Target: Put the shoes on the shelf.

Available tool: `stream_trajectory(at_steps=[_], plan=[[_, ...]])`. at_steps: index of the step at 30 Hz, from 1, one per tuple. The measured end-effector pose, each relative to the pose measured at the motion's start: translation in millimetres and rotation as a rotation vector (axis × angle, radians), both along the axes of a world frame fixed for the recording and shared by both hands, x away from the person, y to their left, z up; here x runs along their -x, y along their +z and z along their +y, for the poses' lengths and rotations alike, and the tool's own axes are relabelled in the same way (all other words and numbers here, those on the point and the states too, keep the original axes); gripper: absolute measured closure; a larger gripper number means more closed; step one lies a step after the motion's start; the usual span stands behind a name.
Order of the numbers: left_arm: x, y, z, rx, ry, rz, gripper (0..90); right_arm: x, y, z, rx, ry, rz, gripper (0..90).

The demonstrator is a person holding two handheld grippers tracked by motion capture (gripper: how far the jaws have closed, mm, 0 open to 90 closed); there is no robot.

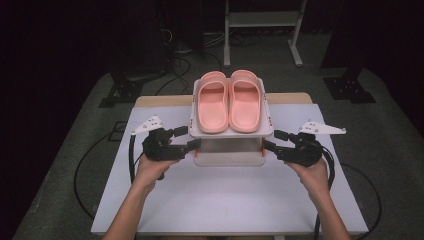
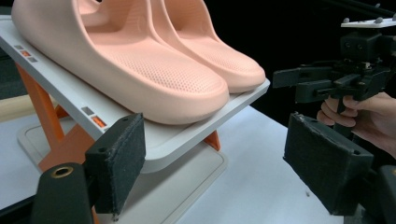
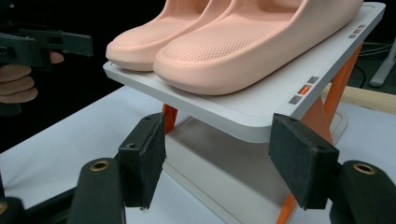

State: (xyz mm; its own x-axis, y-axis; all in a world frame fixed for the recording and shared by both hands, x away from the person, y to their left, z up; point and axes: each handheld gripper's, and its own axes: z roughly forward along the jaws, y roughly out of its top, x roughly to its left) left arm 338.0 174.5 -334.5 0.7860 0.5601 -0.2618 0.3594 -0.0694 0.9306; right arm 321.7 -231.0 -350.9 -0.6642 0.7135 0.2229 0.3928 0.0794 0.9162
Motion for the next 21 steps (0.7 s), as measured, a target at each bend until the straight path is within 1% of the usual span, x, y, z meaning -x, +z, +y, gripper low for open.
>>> stream_trajectory(at_steps=[6,8,11,21], plan=[[1.7,-4.7,0.0,-0.004,-0.007,0.003,19.6,1.9,-4.2,-1.0,-0.004,0.008,-0.013,33.9],[2.4,-6.0,-0.2,-0.002,-0.006,0.002,19.4,2.1,-5.0,-1.3,0.004,0.014,-0.004,32.7],[3.7,-7.8,0.0,-0.004,-0.009,0.001,19.0,3.4,-7.0,-1.7,-0.007,0.016,-0.012,32.7],[7.7,-12.4,2.0,-0.002,-0.002,-0.008,17.6,6.2,-15.9,-4.3,0.001,0.016,-0.011,29.9]])
